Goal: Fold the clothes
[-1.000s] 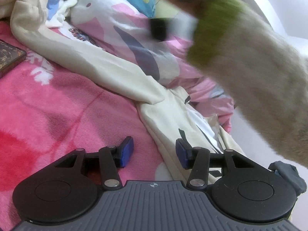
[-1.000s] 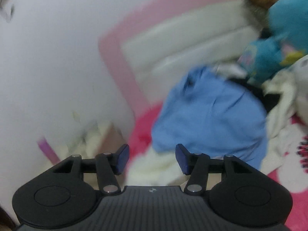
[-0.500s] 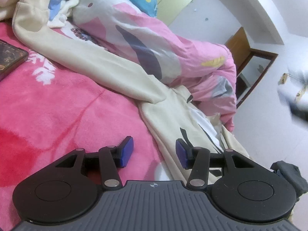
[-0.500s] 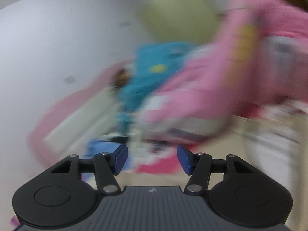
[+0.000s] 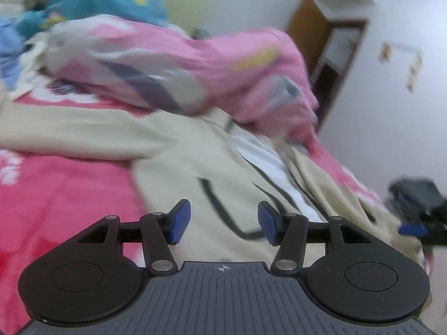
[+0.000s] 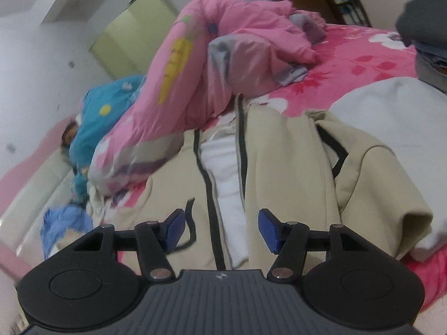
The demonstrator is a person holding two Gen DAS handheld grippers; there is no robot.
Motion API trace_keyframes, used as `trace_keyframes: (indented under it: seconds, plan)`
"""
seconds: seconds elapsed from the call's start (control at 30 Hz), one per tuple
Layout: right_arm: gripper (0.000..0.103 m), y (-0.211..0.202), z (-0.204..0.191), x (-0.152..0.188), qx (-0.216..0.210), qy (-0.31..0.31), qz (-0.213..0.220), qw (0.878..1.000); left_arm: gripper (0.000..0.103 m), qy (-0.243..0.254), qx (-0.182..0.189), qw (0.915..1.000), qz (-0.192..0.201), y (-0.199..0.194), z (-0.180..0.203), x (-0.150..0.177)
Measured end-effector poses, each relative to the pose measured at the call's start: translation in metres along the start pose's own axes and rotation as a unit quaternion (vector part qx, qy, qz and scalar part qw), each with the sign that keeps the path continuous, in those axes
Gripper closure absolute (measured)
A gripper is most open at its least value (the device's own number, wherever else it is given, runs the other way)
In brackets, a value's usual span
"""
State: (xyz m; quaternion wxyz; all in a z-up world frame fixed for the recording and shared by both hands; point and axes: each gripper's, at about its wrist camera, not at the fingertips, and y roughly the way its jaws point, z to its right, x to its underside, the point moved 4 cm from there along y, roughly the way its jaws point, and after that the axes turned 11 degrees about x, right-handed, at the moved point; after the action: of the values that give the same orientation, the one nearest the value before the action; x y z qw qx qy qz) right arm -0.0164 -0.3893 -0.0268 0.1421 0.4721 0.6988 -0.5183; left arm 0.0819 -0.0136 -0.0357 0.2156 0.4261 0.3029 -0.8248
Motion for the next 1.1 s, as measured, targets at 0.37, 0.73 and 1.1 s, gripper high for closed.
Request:
trace_keyframes:
  seconds: [0.37,0.73,1.1]
  plan:
    - [0.043,-0.016,-0.011,0.053,0.060,-0.217,0.025,0.974,0.049,0.082,0.038,0.9903,-0.105,0.039,0.068,0.039]
    - [0.047,-0.004,-0.007,0.099,0.092,-0.338,0.014,0.937,0.048,0.152,0.051,0.9763,-0.145,0.054,0.107,0.063]
    - [0.092,0.009,-0.004,0.082,0.076,-0.293,0.017,0.953,0.045,0.171,0.037,0.9717,-0.159,0.063,0.109,0.079]
